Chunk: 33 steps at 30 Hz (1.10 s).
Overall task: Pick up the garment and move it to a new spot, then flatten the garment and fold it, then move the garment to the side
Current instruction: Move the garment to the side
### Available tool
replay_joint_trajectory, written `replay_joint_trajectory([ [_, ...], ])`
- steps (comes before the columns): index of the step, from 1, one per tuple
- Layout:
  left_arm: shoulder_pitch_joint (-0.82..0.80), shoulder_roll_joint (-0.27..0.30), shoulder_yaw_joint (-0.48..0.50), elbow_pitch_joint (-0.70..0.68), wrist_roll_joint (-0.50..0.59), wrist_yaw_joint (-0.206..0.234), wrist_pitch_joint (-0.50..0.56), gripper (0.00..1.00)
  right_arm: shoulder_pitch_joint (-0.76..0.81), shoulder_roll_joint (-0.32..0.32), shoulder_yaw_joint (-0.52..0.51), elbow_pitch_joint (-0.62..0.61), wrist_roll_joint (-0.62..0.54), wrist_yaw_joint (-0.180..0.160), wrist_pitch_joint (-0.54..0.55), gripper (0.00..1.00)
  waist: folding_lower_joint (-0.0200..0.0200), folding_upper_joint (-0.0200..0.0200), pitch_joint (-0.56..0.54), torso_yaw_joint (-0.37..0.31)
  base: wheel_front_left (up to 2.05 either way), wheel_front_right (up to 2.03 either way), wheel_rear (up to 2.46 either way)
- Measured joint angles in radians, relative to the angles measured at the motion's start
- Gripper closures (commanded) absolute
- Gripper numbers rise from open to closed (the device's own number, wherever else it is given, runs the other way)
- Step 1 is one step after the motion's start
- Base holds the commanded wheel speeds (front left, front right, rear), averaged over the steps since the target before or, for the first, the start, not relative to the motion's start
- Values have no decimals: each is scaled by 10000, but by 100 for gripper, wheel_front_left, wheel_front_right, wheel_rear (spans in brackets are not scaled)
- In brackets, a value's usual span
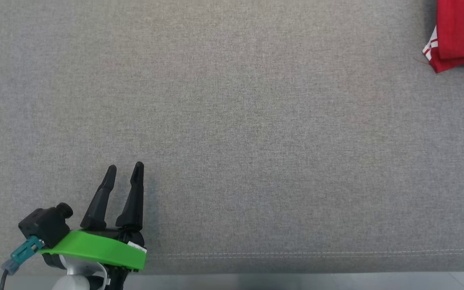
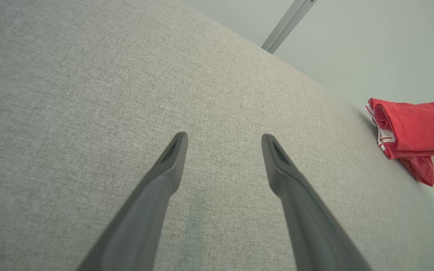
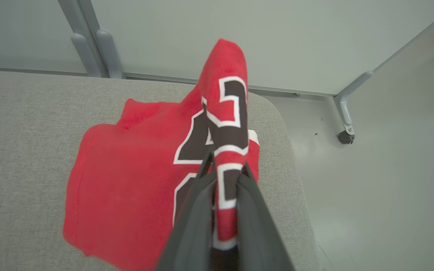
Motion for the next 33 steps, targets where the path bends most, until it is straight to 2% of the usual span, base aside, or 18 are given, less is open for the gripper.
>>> replay_joint_trajectory([
  [3, -10, 59, 6, -73, 6, 61, 2, 0, 28, -77, 96, 190, -261, -105, -217, 100, 0, 0, 163, 41, 0, 0, 0],
  [8, -12, 146, 75, -222, 88, 138, 86, 0, 157, -6, 77, 539, -305, -522, -596, 99, 0, 0, 441, 100, 0, 0, 0],
  [10, -14, 182, 104, -270, 90, 146, 84, 0, 273, -2, 77, 704, -384, -619, -763, 44, 0, 0, 548, 107, 0, 0, 0],
  [11, -15, 190, 123, -286, 90, 146, 84, 0, 337, 0, 86, 794, -416, -619, -836, 10, 0, 0, 598, 108, 0, 0, 0],
  [12, -15, 190, 123, -286, 90, 146, 84, 0, 337, 0, 86, 794, -416, -619, -836, 0, 0, 0, 598, 108, 0, 0, 0],
  [15, -23, 205, 176, -303, 92, 159, 84, 0, 538, 50, 150, 999, -500, -633, -991, 0, 0, 0, 718, 91, 0, 0, 0],
  [20, -30, 267, 267, -351, 105, 199, 84, 0, 702, 305, 65, 1252, -533, -832, -1417, 0, 0, 0, 811, -37, 0, 0, 0],
  [26, -50, 359, 293, -510, 182, 244, 94, 0, 834, 316, -213, 1756, -529, -1051, -1958, 0, 0, 0, 889, -223, 0, 0, 0],
  [30, -62, 407, 303, -545, 211, 247, 153, 0, 988, 389, -355, 2054, -504, -1060, -2213, 0, 0, 0, 933, -330, 0, 0, 0],
  [33, -61, 414, 353, -545, 268, 284, 178, 0, 1122, 698, -456, 2178, -359, -1070, -2491, 0, 0, 0, 929, -411, 0, 0, 0],
])
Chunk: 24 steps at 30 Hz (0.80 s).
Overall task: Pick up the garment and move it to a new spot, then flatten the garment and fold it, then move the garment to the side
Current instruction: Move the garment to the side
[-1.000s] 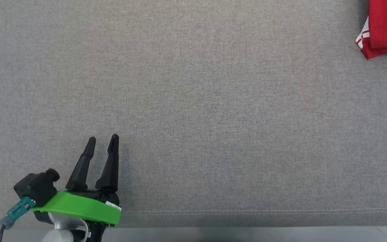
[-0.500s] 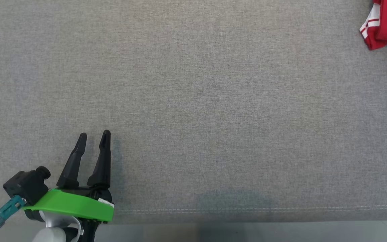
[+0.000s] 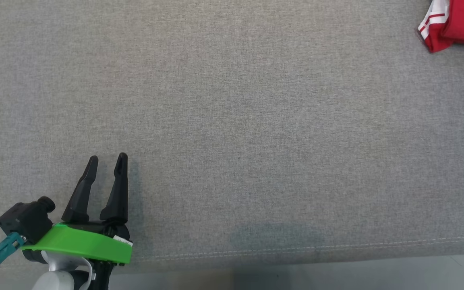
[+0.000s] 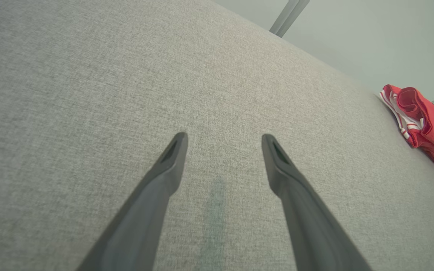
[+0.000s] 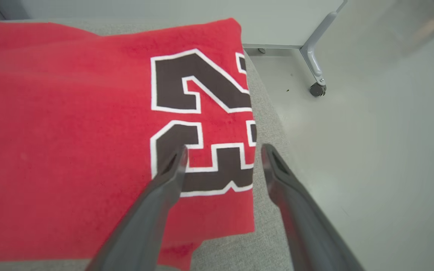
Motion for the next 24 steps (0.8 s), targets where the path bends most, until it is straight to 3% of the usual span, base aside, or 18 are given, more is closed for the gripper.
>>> replay_joint_trajectory([
  [12, -455, 0, -127, 96, 165, -81, -107, 0, -260, 700, -616, -376, 380, -40, -1839, 0, 0, 0, -589, -409, 0, 0, 0],
  [24, -1113, -286, -667, 725, 727, -244, -372, 0, 215, 2215, -320, -1310, 462, 922, -3906, 0, 0, 0, -2049, -1028, 0, 0, 0],
])
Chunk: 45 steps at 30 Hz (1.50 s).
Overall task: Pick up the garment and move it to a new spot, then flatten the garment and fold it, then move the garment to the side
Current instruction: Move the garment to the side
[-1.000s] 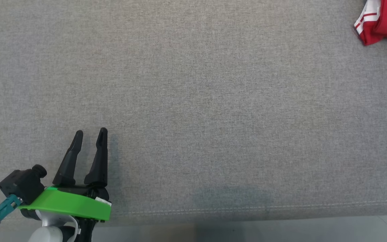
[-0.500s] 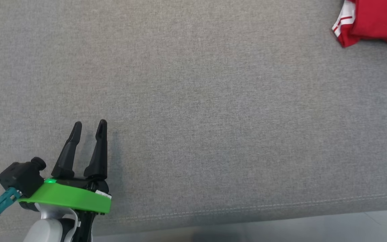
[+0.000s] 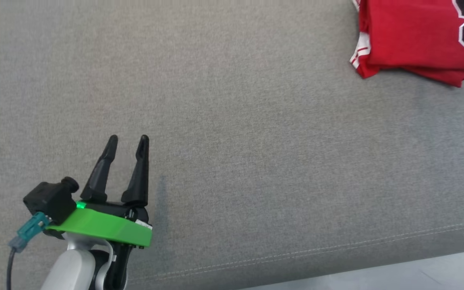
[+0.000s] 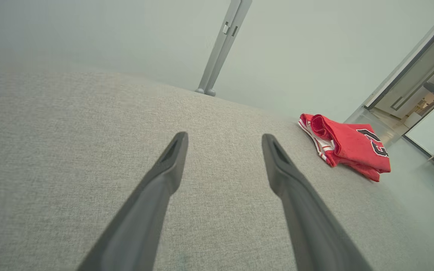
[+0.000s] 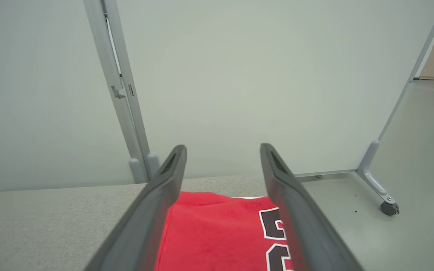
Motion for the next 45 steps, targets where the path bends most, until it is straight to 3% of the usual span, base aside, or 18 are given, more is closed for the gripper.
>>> replay_joint_trajectory([
  [7, -4, -378, -211, 543, 100, 27, -90, 0, 1222, 892, 314, -495, 198, 341, -301, 0, 0, 0, -905, -296, 0, 0, 0],
  [16, 56, -640, -232, 970, 265, 247, -255, 0, 2720, 1432, 514, -1386, 96, 301, -418, 0, 0, 0, -1978, -442, 0, 0, 0],
  [29, 1053, -686, 364, 1597, 537, 589, -437, 0, 4607, 2092, 192, -3321, -550, -658, -430, 0, 0, 0, -2879, -206, 0, 0, 0],
  [35, 1489, -681, 706, 1785, 949, 681, -525, 0, 5810, 2491, 113, -4069, -1060, -913, -430, 0, 0, 0, -3064, -73, 0, 0, 0],
  [45, 1971, -688, 1243, 1925, 1593, 765, -606, 0, 7001, 2872, -309, -5143, -1747, -999, -431, 0, 0, 0, -3154, -92, 0, 0, 0],
])
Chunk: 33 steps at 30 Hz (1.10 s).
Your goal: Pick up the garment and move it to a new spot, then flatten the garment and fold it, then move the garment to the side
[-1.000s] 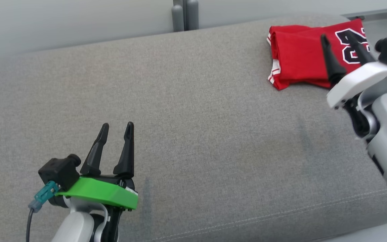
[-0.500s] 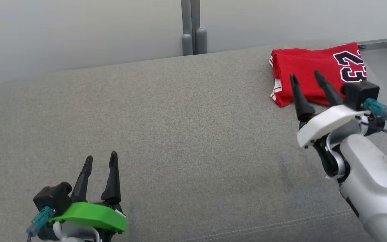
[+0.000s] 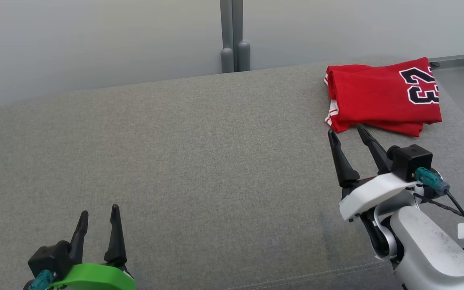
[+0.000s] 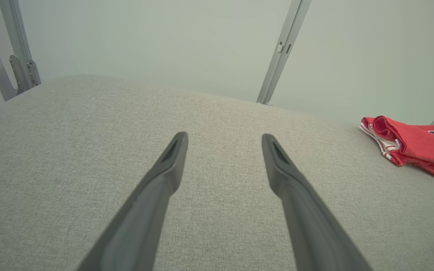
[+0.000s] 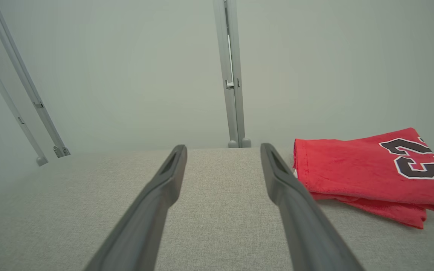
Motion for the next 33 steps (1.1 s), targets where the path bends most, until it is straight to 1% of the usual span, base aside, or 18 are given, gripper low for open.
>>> replay_joint_trajectory([
  [2, 97, 4, 90, 86, 194, 0, -6, 0, 192, -2, -50, -221, -405, -52, 2, 0, 0, 0, -40, -22, 0, 0, 0],
  [4, 244, -10, 136, 121, 385, 0, -8, 0, 523, 107, -192, -543, -558, -71, 0, 0, 0, 0, -129, -60, 0, 0, 0],
  [12, 478, -61, 244, 50, 813, 0, -10, 0, 1458, 297, -541, -1020, -970, -82, 0, 0, 0, 0, -195, -100, 0, 0, 0],
  [16, 572, -176, 345, -13, 949, 0, -10, 0, 1765, 360, -708, -1191, -1097, -84, 0, 0, 0, 0, -196, -107, 0, 0, 0],
  [23, 648, -249, 623, -138, 1139, 0, -10, 0, 2213, 571, -897, -1438, -1292, -84, 0, 0, 0, 0, -186, -104, 0, 0, 0],
  [33, 720, -339, 784, -268, 1438, 2, -10, 0, 2446, 677, -1127, -1745, -1684, -84, 0, 0, 0, 0, -186, -106, 0, 0, 0],
])
